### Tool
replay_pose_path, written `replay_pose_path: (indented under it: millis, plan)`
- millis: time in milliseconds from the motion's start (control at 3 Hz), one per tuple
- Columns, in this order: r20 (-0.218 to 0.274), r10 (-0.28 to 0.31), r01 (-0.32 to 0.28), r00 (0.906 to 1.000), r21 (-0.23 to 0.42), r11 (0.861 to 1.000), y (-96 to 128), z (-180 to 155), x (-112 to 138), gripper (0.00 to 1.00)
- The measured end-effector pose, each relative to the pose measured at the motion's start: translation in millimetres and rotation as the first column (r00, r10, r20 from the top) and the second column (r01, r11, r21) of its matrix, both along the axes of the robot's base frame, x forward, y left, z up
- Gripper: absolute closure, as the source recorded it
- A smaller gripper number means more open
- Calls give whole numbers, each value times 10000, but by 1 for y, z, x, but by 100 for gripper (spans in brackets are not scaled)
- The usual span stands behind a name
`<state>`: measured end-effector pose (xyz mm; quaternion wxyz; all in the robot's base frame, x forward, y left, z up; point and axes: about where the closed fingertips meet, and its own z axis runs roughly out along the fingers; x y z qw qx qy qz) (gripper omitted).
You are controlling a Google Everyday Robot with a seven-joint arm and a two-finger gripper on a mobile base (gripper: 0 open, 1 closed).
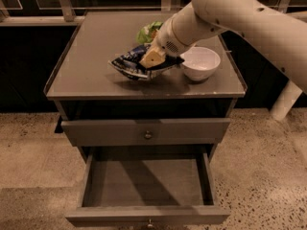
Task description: Pick blue chip bag from middle drawer and place on counter
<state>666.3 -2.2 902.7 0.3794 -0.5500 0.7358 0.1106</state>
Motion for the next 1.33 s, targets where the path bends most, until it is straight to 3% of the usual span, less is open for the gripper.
replay_pose_path:
  millis: [333, 1333]
  plan:
    - [119, -75, 74, 9999, 71, 9999, -1, 2, 3, 81]
    - [116, -73, 72, 9999, 70, 9999, 0, 2, 3, 12]
